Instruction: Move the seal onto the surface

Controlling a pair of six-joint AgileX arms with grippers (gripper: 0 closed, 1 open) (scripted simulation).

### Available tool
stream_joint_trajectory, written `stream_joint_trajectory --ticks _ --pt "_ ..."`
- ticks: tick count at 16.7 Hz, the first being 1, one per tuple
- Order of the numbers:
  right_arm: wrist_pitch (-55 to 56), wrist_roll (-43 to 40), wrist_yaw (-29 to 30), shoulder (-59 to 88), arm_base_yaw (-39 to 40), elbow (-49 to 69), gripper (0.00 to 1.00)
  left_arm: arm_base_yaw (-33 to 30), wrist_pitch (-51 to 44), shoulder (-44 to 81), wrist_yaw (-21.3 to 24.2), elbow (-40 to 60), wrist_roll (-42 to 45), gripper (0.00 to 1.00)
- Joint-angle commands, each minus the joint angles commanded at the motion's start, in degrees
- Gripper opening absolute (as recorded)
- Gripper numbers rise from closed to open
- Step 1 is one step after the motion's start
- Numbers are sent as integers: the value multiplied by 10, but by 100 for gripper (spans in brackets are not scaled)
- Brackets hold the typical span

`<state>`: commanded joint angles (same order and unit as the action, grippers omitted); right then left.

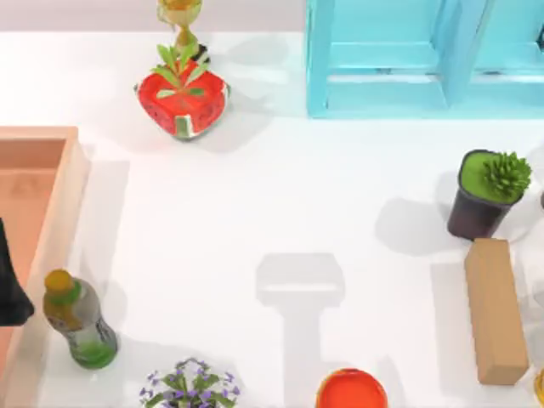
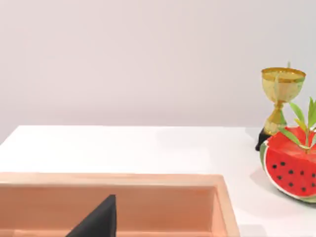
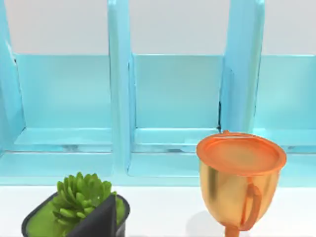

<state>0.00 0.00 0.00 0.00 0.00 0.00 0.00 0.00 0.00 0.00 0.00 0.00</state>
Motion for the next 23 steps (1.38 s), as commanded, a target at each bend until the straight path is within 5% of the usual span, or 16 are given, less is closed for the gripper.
stream_joint_trajectory --ticks 8,23 --pt "0 0 0 0 0 0 100 35 -113 129 -3 124 35 100" --pt "0 0 0 0 0 0 100 177 -639 863 -1 655 188 100"
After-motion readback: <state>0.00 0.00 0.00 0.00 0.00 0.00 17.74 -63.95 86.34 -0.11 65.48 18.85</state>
